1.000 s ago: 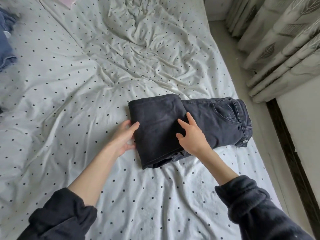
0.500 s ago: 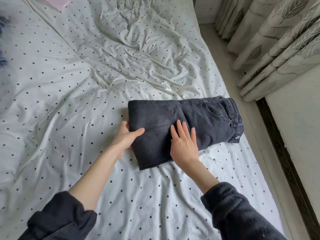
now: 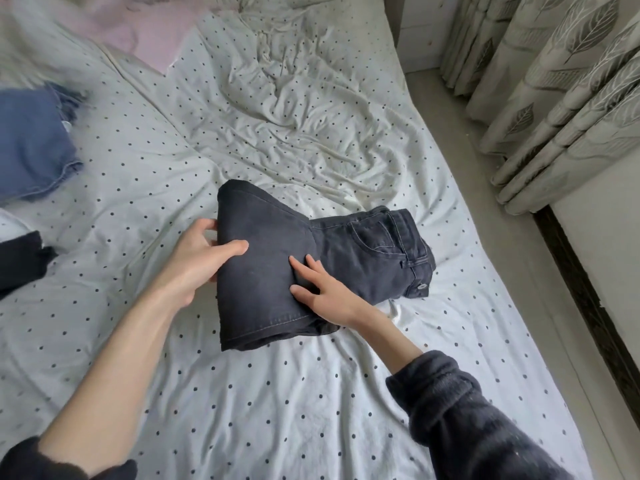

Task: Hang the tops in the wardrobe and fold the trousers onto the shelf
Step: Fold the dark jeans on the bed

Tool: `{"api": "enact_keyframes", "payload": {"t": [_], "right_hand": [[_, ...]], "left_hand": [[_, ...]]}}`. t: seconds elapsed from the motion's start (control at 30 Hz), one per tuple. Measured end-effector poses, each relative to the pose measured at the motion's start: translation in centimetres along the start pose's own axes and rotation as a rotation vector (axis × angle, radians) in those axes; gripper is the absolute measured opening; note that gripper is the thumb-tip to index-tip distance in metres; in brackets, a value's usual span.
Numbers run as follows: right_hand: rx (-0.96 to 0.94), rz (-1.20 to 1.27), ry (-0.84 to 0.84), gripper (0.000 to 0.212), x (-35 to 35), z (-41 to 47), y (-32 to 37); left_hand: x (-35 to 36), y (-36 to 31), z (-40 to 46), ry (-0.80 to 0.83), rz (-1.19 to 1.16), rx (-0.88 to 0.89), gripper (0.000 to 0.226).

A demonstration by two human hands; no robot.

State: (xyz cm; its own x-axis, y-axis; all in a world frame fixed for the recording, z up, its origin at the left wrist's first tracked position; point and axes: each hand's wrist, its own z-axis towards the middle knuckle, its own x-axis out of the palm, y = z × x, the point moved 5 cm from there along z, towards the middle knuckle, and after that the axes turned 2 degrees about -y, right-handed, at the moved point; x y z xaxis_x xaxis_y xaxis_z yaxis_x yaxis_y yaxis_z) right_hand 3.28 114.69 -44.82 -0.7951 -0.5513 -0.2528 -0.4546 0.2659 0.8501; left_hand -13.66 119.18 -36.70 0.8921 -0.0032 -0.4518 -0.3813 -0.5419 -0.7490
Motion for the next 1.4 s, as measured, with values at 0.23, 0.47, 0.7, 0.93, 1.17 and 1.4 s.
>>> {"api": "enact_keyframes", "payload": {"t": [0.23,0.47,0.7,0.93,1.17,1.4], "right_hand": [[0.063,0.406,0.01,0.042,-3.1,-0.1,-1.3],[0.09,0.797,-0.191,0.035,-11.3,-4.5,-3.4],[0.323,0.585,-0.616,0.034,-14.4,-5.5,-8.9],[0.15,-0.431,-0.741,0.042,-16.2,-3.3,-4.5],[0.23,-0.846,-0.41,0.06,-9.6,0.9,-11.1],[0.254,-0.871,-0.4,0.073,-8.5,3.7,-16.5]], "left_hand": [[4.3,-3.2,0.5,-0.014,0.071,0.067,0.031],[14.1,-7.1,1.8,0.009,0.196,0.159,0.041],[21.4,-5.3,0.8,0.475,0.586,0.453,0.038],[18.7,3.2,1.4,0.475,1.109,0.517,0.1],[19.3,6.7,3.8,0.472,1.233,0.602,0.125],[21.8,10.1,6.5,0.507,1.23,0.597,0.128]]}}
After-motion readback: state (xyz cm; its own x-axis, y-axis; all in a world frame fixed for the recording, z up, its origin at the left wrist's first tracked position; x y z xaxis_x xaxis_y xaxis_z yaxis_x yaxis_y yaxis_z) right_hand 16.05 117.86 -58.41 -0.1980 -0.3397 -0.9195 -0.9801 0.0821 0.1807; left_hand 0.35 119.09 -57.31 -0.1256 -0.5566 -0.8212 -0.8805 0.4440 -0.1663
